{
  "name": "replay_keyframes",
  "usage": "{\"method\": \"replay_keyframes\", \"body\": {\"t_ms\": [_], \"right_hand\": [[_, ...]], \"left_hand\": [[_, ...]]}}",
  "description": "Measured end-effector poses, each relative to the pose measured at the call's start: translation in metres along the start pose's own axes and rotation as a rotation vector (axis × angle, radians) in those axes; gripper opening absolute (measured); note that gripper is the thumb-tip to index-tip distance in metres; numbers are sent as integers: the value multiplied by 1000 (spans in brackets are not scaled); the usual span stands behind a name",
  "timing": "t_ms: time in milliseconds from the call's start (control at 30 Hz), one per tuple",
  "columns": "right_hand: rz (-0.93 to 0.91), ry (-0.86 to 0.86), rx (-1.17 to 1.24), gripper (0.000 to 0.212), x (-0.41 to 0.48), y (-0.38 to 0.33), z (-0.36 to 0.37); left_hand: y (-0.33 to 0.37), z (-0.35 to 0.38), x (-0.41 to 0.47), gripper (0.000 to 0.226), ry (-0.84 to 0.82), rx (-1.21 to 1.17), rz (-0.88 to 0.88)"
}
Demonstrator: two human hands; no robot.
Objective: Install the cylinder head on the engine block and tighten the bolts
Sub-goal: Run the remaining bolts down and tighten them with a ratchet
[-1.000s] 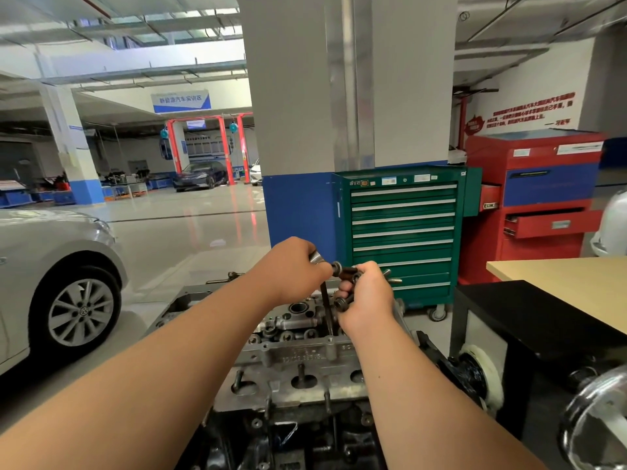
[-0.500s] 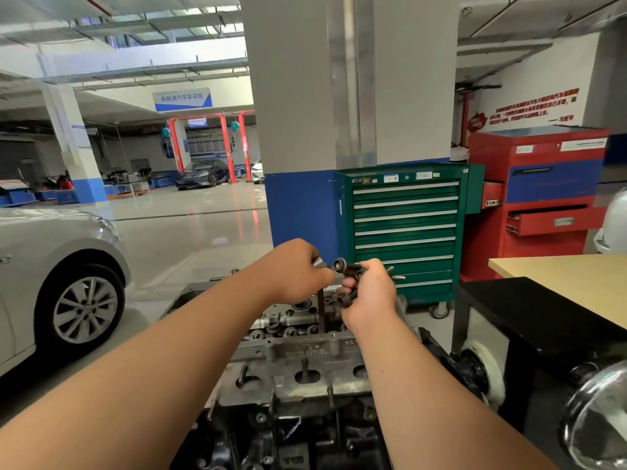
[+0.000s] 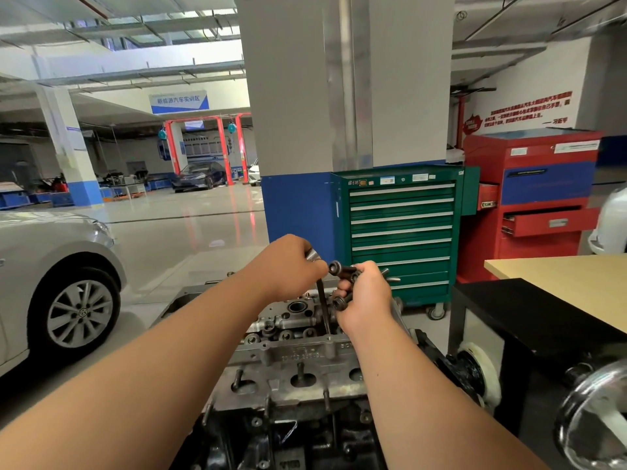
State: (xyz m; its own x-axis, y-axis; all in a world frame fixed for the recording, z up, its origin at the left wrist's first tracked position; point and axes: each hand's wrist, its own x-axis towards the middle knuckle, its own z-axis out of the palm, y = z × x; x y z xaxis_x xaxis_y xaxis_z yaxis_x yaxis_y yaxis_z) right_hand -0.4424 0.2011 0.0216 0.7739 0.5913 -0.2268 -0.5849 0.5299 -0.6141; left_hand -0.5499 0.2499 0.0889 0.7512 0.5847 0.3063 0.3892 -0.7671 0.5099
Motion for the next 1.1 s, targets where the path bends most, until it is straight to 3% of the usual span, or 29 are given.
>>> {"method": "replay_keyframes", "body": {"t_ms": [1100], "right_hand": [[-13, -13, -14, 9, -5, 0, 0]], "left_hand": [[3, 0, -4, 30, -55, 9, 7]]}}
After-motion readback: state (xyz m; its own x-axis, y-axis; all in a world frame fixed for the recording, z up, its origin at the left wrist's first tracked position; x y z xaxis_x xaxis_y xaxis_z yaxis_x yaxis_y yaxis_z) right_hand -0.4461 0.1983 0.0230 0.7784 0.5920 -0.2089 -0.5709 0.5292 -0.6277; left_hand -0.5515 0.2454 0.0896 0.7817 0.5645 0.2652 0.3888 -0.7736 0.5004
